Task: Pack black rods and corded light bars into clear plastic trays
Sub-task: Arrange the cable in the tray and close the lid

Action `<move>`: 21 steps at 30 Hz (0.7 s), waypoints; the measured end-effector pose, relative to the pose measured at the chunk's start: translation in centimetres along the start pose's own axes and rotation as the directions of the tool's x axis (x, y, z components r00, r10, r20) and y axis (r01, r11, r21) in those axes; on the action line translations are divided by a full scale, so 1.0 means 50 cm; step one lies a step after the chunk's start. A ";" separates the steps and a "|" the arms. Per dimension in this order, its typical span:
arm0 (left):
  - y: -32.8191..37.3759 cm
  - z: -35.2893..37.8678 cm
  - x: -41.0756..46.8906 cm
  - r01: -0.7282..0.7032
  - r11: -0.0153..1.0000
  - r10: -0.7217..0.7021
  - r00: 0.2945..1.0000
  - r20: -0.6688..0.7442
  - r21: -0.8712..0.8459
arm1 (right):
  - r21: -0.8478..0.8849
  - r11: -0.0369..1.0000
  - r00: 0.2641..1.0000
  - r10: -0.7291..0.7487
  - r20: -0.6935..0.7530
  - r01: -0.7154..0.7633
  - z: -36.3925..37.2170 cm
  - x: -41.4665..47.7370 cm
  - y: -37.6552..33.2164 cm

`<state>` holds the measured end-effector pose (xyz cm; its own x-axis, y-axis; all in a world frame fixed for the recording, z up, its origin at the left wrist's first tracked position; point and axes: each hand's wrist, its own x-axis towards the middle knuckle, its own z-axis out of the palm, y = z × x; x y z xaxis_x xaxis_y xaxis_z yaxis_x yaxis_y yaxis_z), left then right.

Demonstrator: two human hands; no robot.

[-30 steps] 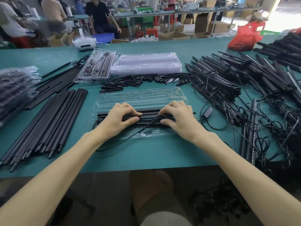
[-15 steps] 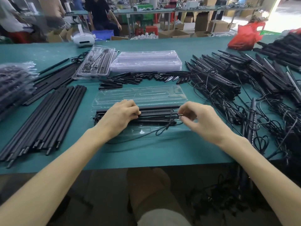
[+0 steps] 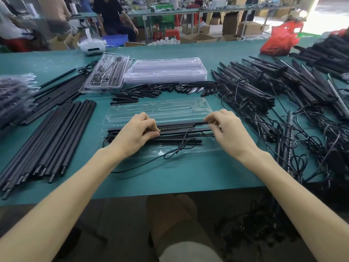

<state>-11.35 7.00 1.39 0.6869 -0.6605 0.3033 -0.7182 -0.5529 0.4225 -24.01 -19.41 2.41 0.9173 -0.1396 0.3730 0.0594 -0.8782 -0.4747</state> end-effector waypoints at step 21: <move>-0.031 -0.006 0.004 0.169 0.978 -0.171 0.985 -0.001 -0.120 | -0.394 0.895 0.975 0.221 -0.015 -0.209 -0.005 0.011 0.003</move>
<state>-10.09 7.88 1.05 0.7995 -0.5559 0.2276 -0.5729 -0.5918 0.5671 -23.57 -19.74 2.73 0.9016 -0.3374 0.2705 -0.2939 -0.9370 -0.1890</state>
